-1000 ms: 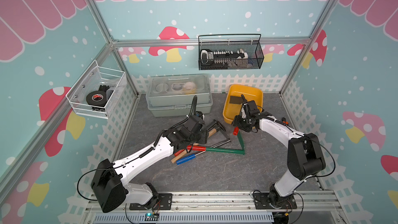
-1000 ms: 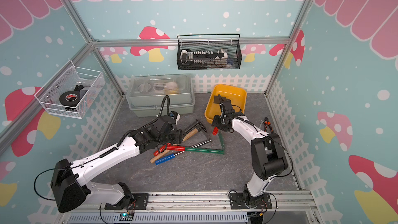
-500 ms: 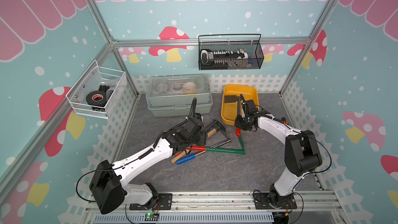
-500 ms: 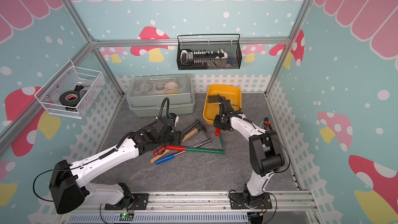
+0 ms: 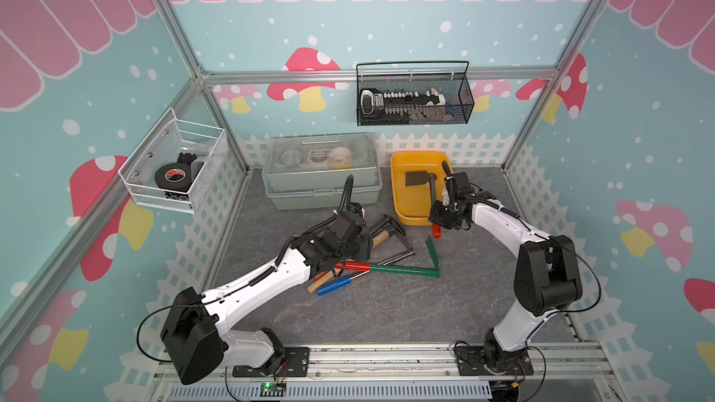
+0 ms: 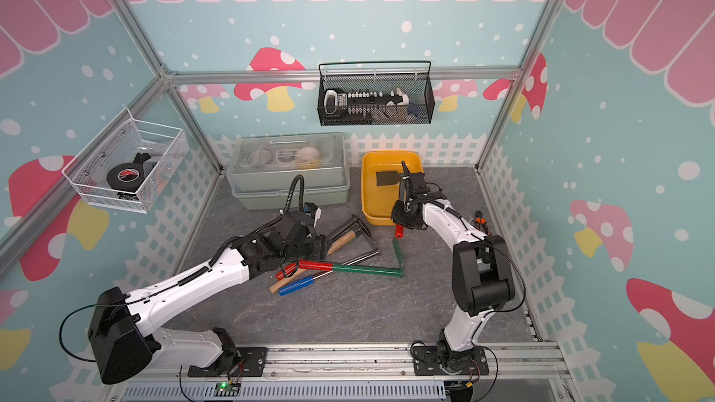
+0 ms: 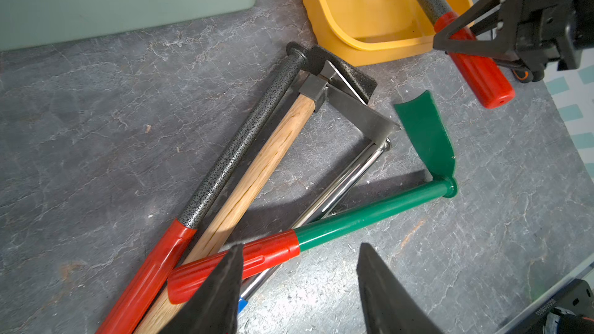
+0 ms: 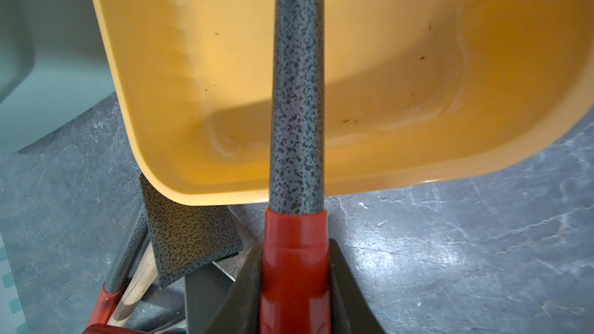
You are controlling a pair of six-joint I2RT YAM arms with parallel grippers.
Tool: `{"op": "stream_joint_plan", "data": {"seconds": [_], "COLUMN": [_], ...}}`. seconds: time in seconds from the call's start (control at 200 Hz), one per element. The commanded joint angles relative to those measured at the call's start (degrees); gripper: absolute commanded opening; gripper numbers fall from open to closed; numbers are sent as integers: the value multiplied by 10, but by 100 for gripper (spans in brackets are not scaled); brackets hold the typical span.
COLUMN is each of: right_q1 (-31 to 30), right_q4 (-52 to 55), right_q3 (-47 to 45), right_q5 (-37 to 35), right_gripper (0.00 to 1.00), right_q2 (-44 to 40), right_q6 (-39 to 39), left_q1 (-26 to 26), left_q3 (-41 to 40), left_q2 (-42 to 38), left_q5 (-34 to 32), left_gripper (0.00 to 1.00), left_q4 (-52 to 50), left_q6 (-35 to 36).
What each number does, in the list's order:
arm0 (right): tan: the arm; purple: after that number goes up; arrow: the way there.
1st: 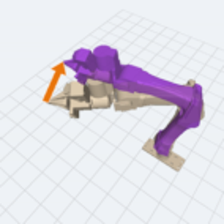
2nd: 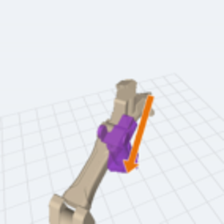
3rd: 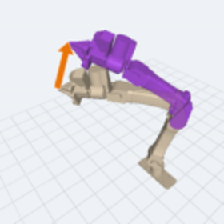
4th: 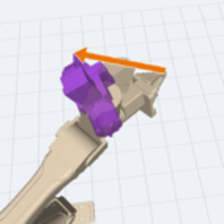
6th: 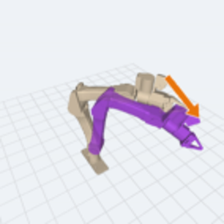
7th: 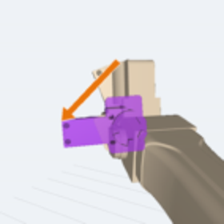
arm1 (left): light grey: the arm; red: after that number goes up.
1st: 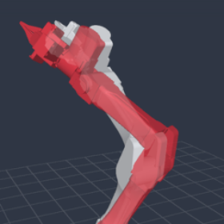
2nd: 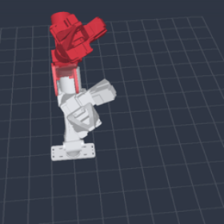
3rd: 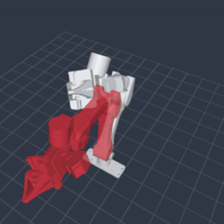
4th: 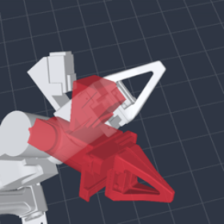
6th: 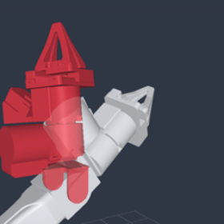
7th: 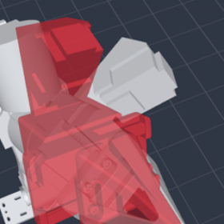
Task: Put the small hoe into the storage box
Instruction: Adjust the hoe in the storage box.
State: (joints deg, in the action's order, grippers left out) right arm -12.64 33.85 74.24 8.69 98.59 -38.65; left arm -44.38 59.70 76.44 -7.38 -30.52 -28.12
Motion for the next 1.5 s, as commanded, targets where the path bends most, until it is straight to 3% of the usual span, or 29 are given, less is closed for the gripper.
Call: {"op": "stream_joint_plan", "data": {"seconds": [0.0, 0.66, 1.016, 1.491], "right_q1": [11, 18, 20, 56], "right_q4": [26, 77, 118, 113], "right_q3": [6, -111, 21, 153], "right_q5": [-3, -18, -9, 24], "right_gripper": [27, 26, 24, 26], "right_q2": [-23, -141, -38, 86], "right_q6": [42, 121, 193, 201], "left_q1": [0, -3, -8, -14], "left_q3": [-4, 24, 35, 4], "left_q2": [-1, 36, 61, 67], "left_q5": [-9, 11, 14, 26], "left_gripper": [56, 56, 55, 56], "left_q4": [8, 9, 12, 11], "left_q6": [-3, 3, 6, 40]}}
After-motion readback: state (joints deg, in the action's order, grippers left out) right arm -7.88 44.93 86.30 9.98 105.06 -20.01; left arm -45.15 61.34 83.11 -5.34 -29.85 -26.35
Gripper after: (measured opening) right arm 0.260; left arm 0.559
